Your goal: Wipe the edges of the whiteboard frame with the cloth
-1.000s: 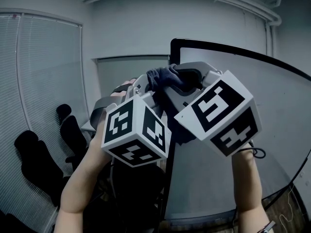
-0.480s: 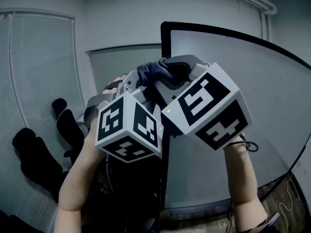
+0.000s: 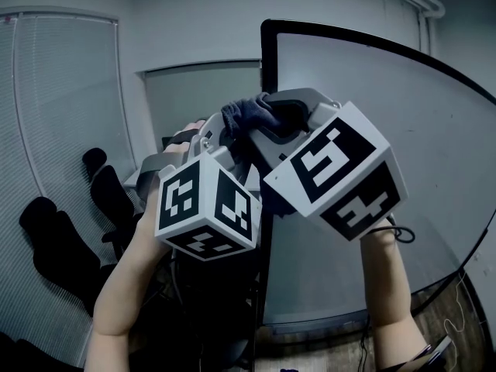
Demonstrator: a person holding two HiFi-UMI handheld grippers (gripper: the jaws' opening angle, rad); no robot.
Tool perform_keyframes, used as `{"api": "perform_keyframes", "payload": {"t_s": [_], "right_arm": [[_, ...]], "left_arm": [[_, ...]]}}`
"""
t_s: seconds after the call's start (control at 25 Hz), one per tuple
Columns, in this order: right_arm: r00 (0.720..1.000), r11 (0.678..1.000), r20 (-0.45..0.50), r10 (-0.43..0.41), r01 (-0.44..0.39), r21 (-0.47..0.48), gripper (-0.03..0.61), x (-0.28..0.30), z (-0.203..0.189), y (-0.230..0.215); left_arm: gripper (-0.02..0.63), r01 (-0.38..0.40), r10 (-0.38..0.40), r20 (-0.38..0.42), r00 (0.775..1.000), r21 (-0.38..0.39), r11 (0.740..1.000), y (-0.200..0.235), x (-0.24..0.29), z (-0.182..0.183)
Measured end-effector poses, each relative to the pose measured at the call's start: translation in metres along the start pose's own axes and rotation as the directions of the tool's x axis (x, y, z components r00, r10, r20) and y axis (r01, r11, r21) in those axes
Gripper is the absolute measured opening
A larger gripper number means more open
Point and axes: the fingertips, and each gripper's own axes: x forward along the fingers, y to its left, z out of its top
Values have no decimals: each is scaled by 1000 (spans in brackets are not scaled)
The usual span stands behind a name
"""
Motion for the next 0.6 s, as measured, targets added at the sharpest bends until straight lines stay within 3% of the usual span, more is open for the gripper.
{"api": "perform_keyframes", "payload": {"t_s": [0.6], "right_arm": [[1000, 999, 11, 24, -24, 47, 95, 3, -14, 17]], "left_arm": [[15, -8, 8, -12, 1000, 14, 1000, -20, -3, -12]]}}
